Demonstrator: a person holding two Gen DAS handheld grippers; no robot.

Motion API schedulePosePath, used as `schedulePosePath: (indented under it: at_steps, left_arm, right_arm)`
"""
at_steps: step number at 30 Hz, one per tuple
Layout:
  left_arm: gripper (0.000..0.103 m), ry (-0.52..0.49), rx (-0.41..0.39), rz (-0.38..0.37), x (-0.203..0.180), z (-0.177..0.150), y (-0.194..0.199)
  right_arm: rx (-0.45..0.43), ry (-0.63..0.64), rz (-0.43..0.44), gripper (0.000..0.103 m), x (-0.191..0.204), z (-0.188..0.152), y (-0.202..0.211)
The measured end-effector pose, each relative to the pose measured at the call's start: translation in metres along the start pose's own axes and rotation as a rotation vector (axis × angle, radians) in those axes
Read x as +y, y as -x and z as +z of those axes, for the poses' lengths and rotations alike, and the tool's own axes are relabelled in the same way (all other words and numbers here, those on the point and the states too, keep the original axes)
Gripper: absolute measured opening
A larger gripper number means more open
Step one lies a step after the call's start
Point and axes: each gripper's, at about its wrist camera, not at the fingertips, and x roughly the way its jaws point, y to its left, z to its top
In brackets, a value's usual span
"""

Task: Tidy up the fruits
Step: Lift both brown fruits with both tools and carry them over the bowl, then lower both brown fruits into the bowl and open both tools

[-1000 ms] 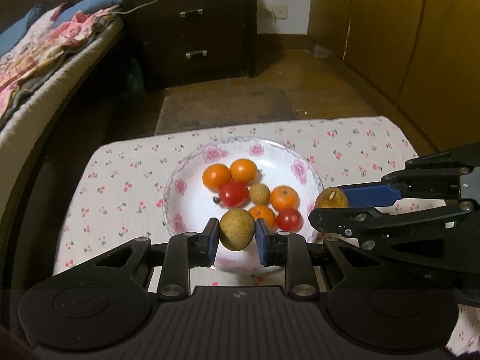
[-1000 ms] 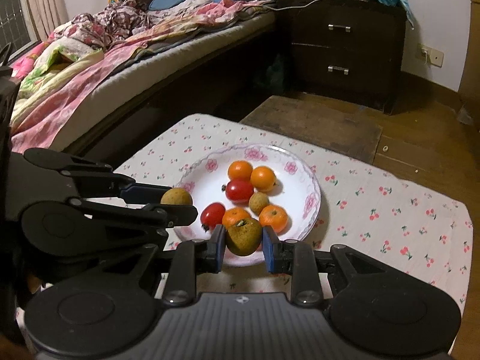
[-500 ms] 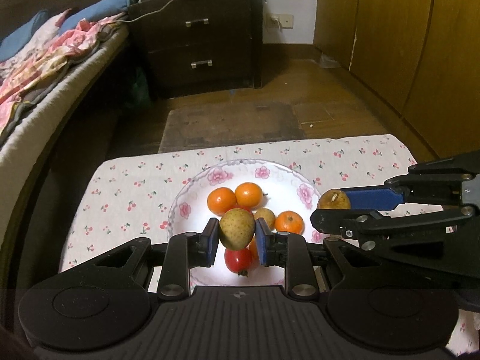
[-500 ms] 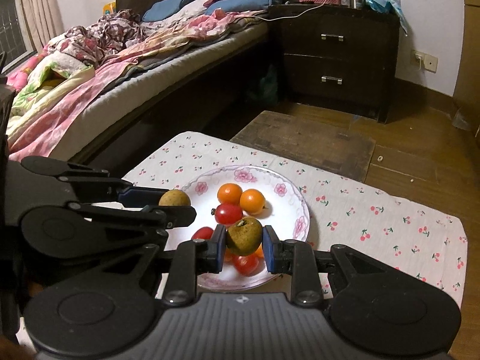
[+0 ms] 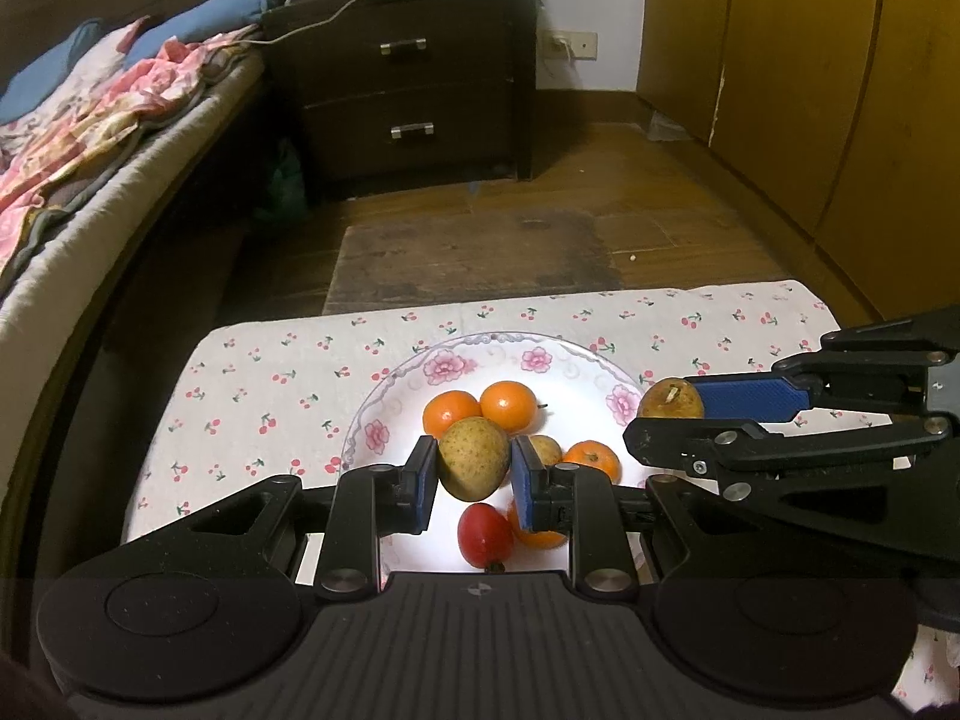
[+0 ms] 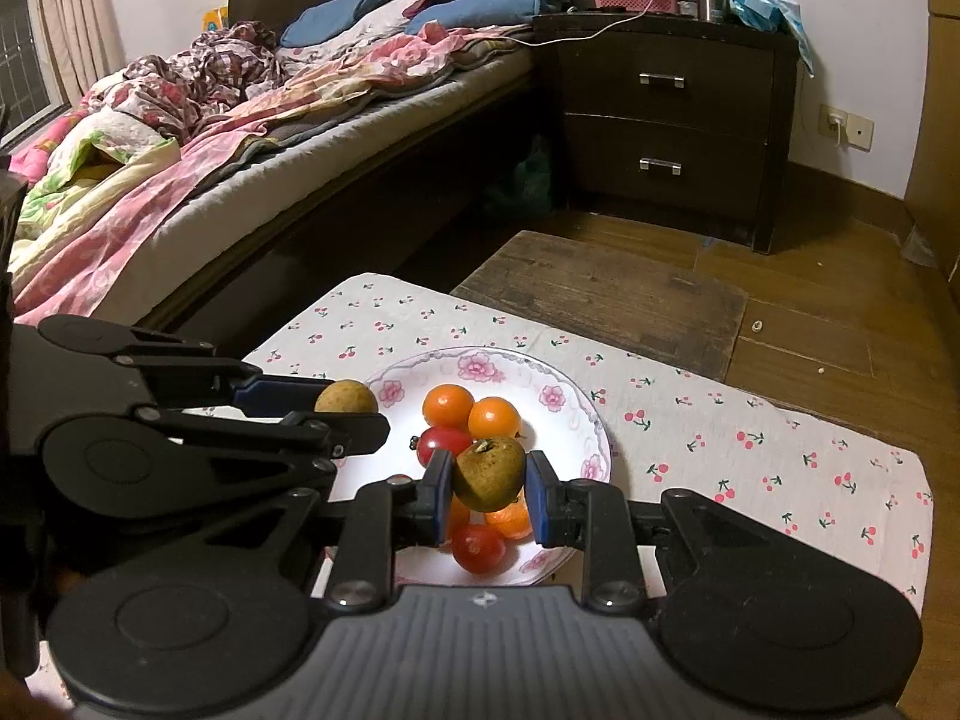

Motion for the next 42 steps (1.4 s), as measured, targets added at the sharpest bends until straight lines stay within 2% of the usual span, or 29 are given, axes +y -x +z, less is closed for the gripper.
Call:
schedulePosePath:
  at_steps: [18, 42]
  left_arm:
    - [0.032, 0.071, 0.05, -0.033, 0.012, 0.007, -0.023]
    - [0.032, 0.087, 0.133, -0.016, 0.013, 0.002, -0.047]
  right_arm:
    - [0.033, -0.056, 0.036, 0.035, -0.015, 0.007, -0.025]
    - [0.129, -0.091, 0.054, 0.035, -0.023, 0.004, -0.051]
